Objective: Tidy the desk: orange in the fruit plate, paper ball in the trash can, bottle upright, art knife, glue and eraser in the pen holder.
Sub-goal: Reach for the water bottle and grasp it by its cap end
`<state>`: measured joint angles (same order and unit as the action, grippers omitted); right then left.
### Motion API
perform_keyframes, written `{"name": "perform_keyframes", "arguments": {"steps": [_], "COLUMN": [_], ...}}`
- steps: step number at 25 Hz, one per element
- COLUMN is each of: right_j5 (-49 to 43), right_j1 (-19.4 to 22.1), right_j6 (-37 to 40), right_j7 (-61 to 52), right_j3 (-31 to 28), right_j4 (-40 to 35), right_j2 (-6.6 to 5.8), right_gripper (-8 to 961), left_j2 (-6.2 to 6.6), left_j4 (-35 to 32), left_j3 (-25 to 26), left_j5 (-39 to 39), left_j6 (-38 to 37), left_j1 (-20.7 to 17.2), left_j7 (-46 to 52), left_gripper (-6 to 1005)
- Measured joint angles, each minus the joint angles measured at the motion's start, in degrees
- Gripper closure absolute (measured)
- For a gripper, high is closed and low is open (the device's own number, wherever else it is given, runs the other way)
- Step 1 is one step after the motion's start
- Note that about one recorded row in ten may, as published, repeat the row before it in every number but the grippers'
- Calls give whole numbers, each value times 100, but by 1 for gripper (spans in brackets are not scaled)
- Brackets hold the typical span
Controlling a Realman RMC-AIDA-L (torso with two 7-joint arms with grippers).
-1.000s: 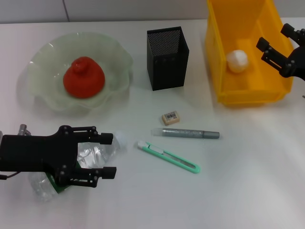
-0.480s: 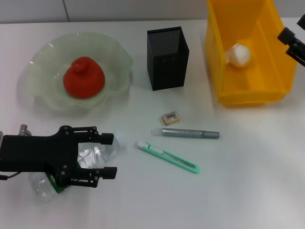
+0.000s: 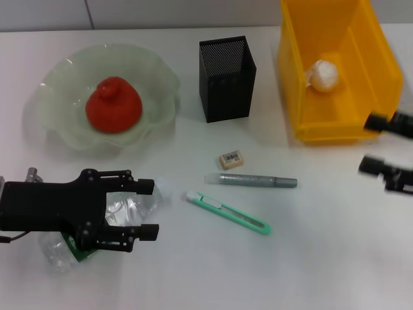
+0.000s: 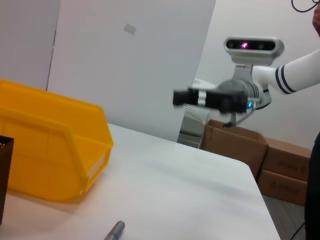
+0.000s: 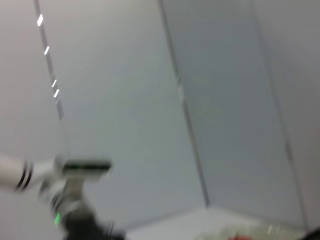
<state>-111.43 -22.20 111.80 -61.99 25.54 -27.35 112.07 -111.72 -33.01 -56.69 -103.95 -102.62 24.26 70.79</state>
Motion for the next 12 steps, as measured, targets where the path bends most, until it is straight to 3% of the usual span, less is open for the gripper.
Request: {"name": "perform_keyframes", "arguments": {"steps": [12], "right_j5": [-1051], "right_j1": [218], "right_j6": [-716], "right_j7": [1057], "right_j3": [60], "right_j4": [-34], "right_j2": [207], "right_gripper": [189], "left_j2": [-8], "left_j4": [-30], "left_j3": [0], "left_j5": [9], "left_j6": [-15], "left_j1": [12], "left_j7": [233], "left_gripper": [215]}}
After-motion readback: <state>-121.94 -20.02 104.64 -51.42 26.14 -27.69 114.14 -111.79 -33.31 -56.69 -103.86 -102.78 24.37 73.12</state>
